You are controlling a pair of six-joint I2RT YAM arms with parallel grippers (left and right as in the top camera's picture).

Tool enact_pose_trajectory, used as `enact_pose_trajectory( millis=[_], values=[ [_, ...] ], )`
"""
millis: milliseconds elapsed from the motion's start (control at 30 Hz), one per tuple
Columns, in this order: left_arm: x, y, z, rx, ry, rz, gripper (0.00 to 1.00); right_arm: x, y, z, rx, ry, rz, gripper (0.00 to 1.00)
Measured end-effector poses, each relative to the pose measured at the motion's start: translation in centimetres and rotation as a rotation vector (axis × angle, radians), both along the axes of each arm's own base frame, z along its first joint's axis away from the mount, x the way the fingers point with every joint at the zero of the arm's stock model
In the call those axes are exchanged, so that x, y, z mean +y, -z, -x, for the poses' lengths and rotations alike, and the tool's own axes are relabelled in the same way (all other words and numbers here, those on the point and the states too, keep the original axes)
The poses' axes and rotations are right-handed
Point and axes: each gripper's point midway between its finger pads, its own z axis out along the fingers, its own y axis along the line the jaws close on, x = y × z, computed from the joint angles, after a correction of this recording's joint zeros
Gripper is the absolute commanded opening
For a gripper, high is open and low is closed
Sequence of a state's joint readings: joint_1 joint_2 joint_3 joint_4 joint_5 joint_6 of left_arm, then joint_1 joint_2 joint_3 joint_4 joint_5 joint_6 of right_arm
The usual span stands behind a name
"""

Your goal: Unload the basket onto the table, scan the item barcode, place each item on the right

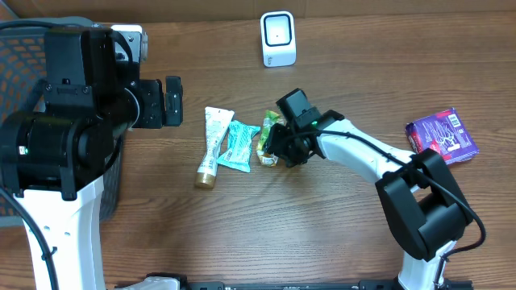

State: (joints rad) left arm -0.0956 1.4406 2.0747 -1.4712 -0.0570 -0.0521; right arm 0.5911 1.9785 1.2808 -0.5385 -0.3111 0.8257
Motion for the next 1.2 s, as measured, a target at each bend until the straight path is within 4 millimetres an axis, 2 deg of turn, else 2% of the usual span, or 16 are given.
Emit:
enact_pose_trajectory(
  millis=[67, 133, 333, 400, 467, 500, 567, 633, 733, 833, 933, 1000, 1100, 1200],
  values=[
    [0.0, 0.0, 0.0, 0.0, 0.0, 0.0, 1.0, 0.8, 0.1, 0.0, 0.017, 0.007, -0.031, 0.09],
    [0.0, 0.0, 0.0, 0.0, 0.0, 0.0, 1.0, 0.9, 0.1, 0.1, 0.029, 0.011, -0.041, 0.04],
    [0.0, 0.0, 0.0, 0.0, 0.0, 0.0, 0.99, 0.0, -0.4, 0.7, 0.068, -0.034, 0.027, 0.04],
    [0.0, 0.0, 0.0, 0.0, 0.0, 0.0, 0.99, -1.3, -0.8, 1.2, 0.074, -0.076, 0.112, 0.04],
    [0.0, 0.0, 0.0, 0.0, 0.0, 0.0, 1.0, -3.5, -1.4, 1.5, 0.068, -0.125, 0.245, 0.04],
    [0.0, 0.0, 0.0, 0.0, 0.0, 0.0, 1.0, -5.1, -1.9, 1.4, 0.062, -0.162, 0.342, 0.06],
    [0.0, 0.0, 0.0, 0.0, 0.0, 0.0, 1.0, -6.6, -2.9, 0.4, 0.004, -0.207, 0.442, 0.14],
    [0.0, 0.0, 0.0, 0.0, 0.0, 0.0, 1.0, -8.2, -3.3, -0.8, -0.058, -0.241, 0.549, 0.41],
    [0.0, 0.0, 0.0, 0.0, 0.0, 0.0, 1.0, -9.2, -3.4, -1.3, -0.092, -0.267, 0.619, 0.62],
    [0.0, 0.0, 0.0, 0.0, 0.0, 0.0, 1.0, -9.9, -3.5, -0.8, -0.068, -0.29, 0.64, 0.66],
    [0.0, 0.0, 0.0, 0.0, 0.0, 0.0, 1.0, -9.6, -3.8, -1.2, -0.054, -0.273, 0.576, 0.66],
    [0.0, 0.0, 0.0, 0.0, 0.0, 0.0, 1.0, -10.6, -4.1, -2.6, -0.038, -0.224, 0.499, 0.68],
    [0.0, 0.0, 0.0, 0.0, 0.0, 0.0, 1.0, -11.9, -4.2, -3.7, -0.025, -0.207, 0.426, 0.73],
    [0.0, 0.0, 0.0, 0.0, 0.0, 0.0, 0.99, -11.7, -4.5, -5.1, -0.046, -0.208, 0.284, 0.75]
  ],
)
